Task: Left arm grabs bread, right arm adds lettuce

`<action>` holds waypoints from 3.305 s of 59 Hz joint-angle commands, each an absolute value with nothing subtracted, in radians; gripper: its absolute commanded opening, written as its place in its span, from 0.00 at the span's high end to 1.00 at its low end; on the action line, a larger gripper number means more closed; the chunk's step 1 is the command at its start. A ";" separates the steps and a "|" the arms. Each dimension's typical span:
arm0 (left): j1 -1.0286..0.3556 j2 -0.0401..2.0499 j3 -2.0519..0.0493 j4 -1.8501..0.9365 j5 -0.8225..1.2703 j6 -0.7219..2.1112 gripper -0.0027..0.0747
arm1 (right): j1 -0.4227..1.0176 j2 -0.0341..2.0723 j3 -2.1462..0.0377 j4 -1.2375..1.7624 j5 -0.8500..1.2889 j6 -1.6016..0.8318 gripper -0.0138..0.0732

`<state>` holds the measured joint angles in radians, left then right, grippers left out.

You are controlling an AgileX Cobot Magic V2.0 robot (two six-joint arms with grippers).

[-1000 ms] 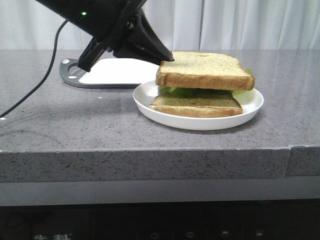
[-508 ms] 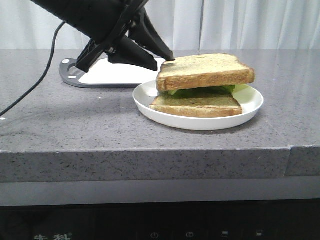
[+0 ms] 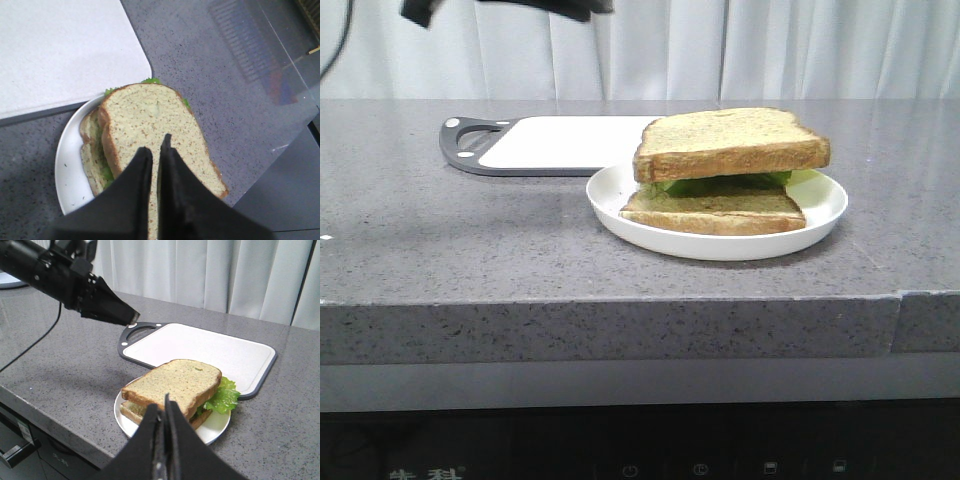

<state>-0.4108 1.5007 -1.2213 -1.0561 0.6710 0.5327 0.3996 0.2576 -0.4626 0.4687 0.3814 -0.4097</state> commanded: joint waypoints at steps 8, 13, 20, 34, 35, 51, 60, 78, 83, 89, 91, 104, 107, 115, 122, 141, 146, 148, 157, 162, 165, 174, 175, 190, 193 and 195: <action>-0.417 1.333 -1.244 -0.910 0.619 0.530 0.99 | 0.400 0.266 -0.488 0.456 0.276 -0.418 0.91; -0.434 1.245 -1.206 -0.817 0.555 0.530 0.99 | 0.400 0.266 -0.488 0.438 0.246 -0.418 0.91; -0.456 1.092 -1.094 -0.725 0.427 0.530 0.99 | 0.400 0.266 -0.485 0.438 0.231 -0.418 0.91; -0.461 0.741 -0.768 -0.648 0.215 0.530 0.99 | 0.400 0.242 -0.440 0.439 0.165 -0.418 0.91; -0.461 0.721 -0.743 -0.645 0.207 0.530 0.99 | 0.400 0.242 -0.438 0.439 0.165 -0.418 0.91; -0.461 0.444 -0.560 -0.624 0.187 0.530 0.99 | 0.400 0.242 -0.421 0.441 0.182 -0.418 0.91; -0.461 0.423 -0.558 -0.626 0.187 0.530 0.99 | 0.400 0.242 -0.421 0.441 0.182 -0.418 0.91; -0.461 0.423 -0.558 -0.626 0.187 0.530 0.99 | 0.400 0.242 -0.421 0.441 0.182 -0.418 0.91; -0.461 0.423 -0.558 -0.626 0.187 0.530 0.99 | 0.400 0.242 -0.421 0.441 0.182 -0.418 0.91; -0.461 0.423 -0.558 -0.626 0.187 0.530 0.99 | 0.400 0.242 -0.421 0.441 0.182 -0.418 0.91; -0.461 0.423 -0.558 -0.626 0.187 0.530 0.99 | 0.400 0.242 -0.421 0.441 0.182 -0.418 0.91; -0.461 0.423 -0.544 -0.331 0.166 0.327 0.99 | 0.400 0.242 -0.421 0.441 0.182 -0.418 0.91; -0.459 0.417 -0.535 -0.175 0.161 0.140 0.99 | 0.400 0.242 -0.421 0.441 0.182 -0.418 0.91; -0.396 0.380 -0.466 -0.095 0.148 0.048 0.99 | 0.400 0.243 -0.421 0.441 0.182 -0.418 0.91; -0.315 0.307 -0.387 -0.077 0.148 0.048 0.99 | 0.400 0.243 -0.421 0.441 0.182 -0.418 0.91; -0.165 0.029 -0.121 -0.023 0.146 0.048 0.99 | 0.400 0.243 -0.421 0.441 0.182 -0.418 0.91; -0.123 -0.028 -0.079 -0.027 0.143 0.048 0.99 | 0.400 0.243 -0.421 0.441 0.182 -0.418 0.91; -0.108 -0.026 -0.068 -0.029 0.129 0.048 0.99 | 0.400 0.243 -0.421 0.441 0.182 -0.418 0.91; -0.088 -0.023 -0.027 -0.038 0.109 0.046 0.99 | 0.400 0.243 -0.421 0.441 0.182 -0.418 0.91; -0.088 -0.023 0.007 -0.051 0.067 0.042 0.99 | 0.400 0.243 -0.421 0.441 0.182 -0.418 0.91; -0.088 -0.023 0.010 -0.056 0.071 0.042 0.99 | 0.400 0.243 -0.421 0.441 0.182 -0.418 0.91; -0.088 -0.023 0.010 -0.056 0.065 0.042 0.99 | 0.400 0.243 -0.421 0.441 0.182 -0.418 0.91; -0.088 -0.023 0.010 -0.056 0.065 0.042 0.99 | 0.400 0.243 -0.421 0.441 0.182 -0.418 0.91; -0.088 -0.023 0.010 -0.056 0.065 0.042 0.99 | 0.400 0.243 -0.421 0.441 0.182 -0.418 0.91; -0.088 -0.023 0.010 -0.056 0.065 0.042 0.99 | 0.400 0.243 -0.421 0.441 0.182 -0.418 0.91; -0.088 -0.023 0.010 -0.056 0.065 0.042 0.99 | 0.400 0.243 -0.421 0.441 0.182 -0.418 0.91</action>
